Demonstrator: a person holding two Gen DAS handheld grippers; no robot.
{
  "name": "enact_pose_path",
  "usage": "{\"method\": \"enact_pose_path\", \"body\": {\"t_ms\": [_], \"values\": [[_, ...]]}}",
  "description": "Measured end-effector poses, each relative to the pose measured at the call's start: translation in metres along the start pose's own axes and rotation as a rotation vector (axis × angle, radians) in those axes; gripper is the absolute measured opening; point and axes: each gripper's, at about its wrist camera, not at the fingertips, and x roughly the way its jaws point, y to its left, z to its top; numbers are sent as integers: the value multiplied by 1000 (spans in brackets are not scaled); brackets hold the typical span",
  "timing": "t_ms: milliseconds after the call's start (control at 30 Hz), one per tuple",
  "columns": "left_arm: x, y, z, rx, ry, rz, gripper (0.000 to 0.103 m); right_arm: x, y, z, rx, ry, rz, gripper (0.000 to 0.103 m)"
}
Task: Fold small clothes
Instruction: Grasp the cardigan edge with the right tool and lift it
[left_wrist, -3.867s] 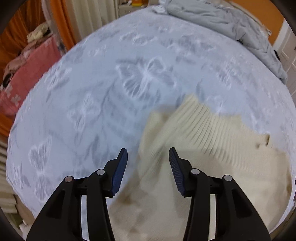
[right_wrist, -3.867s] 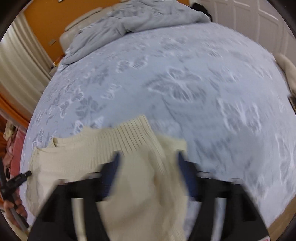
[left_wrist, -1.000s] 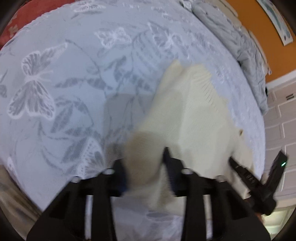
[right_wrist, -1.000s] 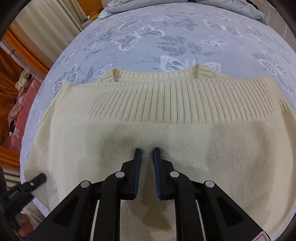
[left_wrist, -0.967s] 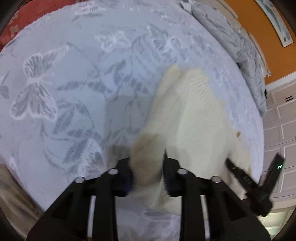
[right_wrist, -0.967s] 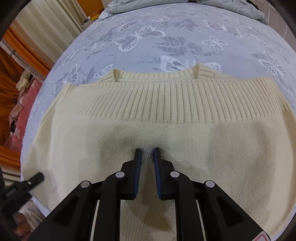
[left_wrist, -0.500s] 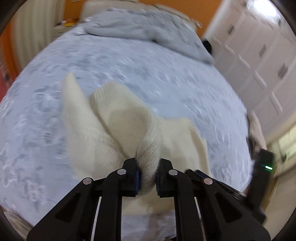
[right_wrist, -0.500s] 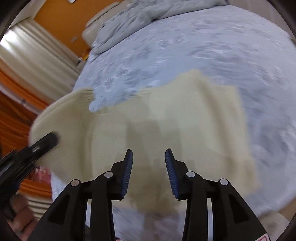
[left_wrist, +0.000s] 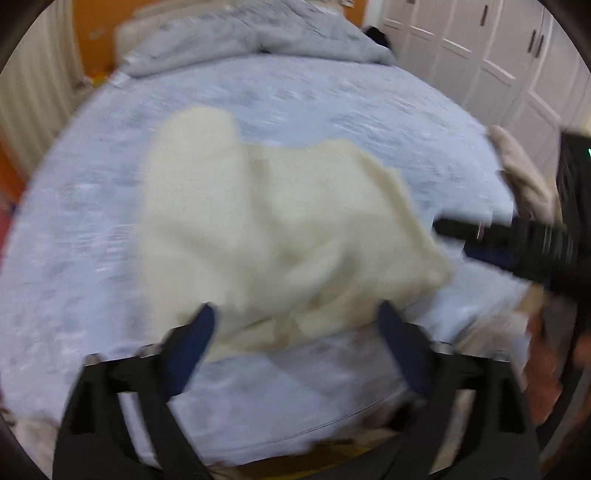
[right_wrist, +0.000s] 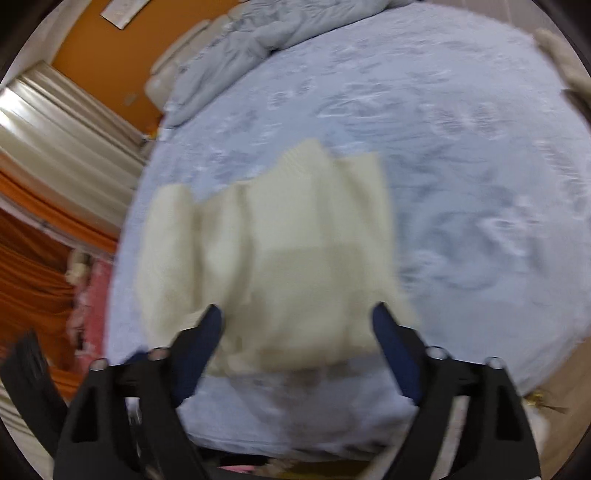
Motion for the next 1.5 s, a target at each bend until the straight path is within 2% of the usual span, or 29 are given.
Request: {"method": "enact_pose_path", "body": {"t_ms": [67, 167, 267, 333, 367, 400, 433, 467, 500, 600, 667, 733, 767, 833, 900, 933, 967, 1033, 1067, 1133, 1167, 1200, 1267, 1300, 1367, 1400, 1433, 1467, 1500], "values": [[-11, 21, -14, -4, 2, 41, 90, 21, 23, 5, -14, 64, 49, 86], [-14, 44, -29, -73, 40, 64, 90, 57, 61, 6, -66, 169, 103, 86], [-22, 66, -42, -134, 55, 88, 90, 93, 96, 1, -121, 301, 84, 86], [-27, 72, -48, -146, 51, 99, 90, 112, 116, -4, -160, 353, 32, 87], [-30, 75, -49, -150, 48, 98, 90, 116, 124, -5, -180, 350, 16, 87], [-32, 77, -51, -154, 49, 103, 90, 120, 136, -7, -217, 323, -12, 73], [-33, 79, -51, -156, 52, 109, 90, 122, 142, -7, -236, 306, -24, 31], [-35, 79, -54, -157, 53, 113, 90, 123, 153, -7, -280, 287, -53, 25], [-36, 80, -53, -160, 52, 121, 90, 119, 159, -5, -289, 276, -43, 24], [-46, 77, -45, -165, 20, 110, 90, 51, 168, 16, -270, 99, 98, 19], [-50, 73, -36, -160, -3, 84, 90, -3, 152, 28, -225, -27, 159, 19], [-44, 67, -28, -156, -12, 51, 90, -34, 118, 35, -169, -93, 186, 19], [-38, 60, -23, -152, -7, 28, 90, -46, 89, 38, -125, -113, 172, 19], [-24, 45, -17, -135, 13, 0, 90, -41, 29, 41, -35, -92, 73, 20], [-4, 24, -12, -100, 48, -13, 90, -12, -36, 37, 90, -2, -3, 20], [4, 14, -10, -82, 63, -14, 90, -3, -56, 34, 134, 27, -22, 20], [12, 4, -9, -63, 70, -20, 90, 1, -71, 30, 163, 30, 13, 20], [28, -16, -5, -25, 68, 24, 90, -3, -75, 28, 175, 13, 78, 20], [40, -23, -3, -9, 76, 55, 90, -4, -71, 30, 161, 11, 76, 20], [57, -28, 2, -1, 103, 79, 71, -5, -61, 34, 137, 13, 72, 20], [61, -27, 4, 1, 119, 83, 48, -10, -56, 37, 137, 3, 102, 20], [65, -21, 9, -27, 136, 89, 37, -17, -52, 36, 140, -16, 140, 20], [58, -5, 14, -109, 132, 62, 33, -38, -41, 38, 113, -52, 220, 20], [55, 0, 14, -123, 125, 63, 33, -41, -36, 37, 94, -54, 233, 20], [56, 8, 9, -134, 137, 70, 33, -26, -31, 28, 58, -11, 167, 20], [62, 12, 5, -145, 161, 69, 35, -8, -38, 22, 52, 48, 88, 20], [69, 14, 2, -153, 185, 68, 36, 20, -51, 12, 68, 145, -11, 23], [80, 15, -5, -156, 229, 86, 37, 35, -59, 6, 99, 201, -23, 23], [83, 15, -9, -151, 240, 97, 38, 39, -62, 4, 135, 231, -4, 27]]}}
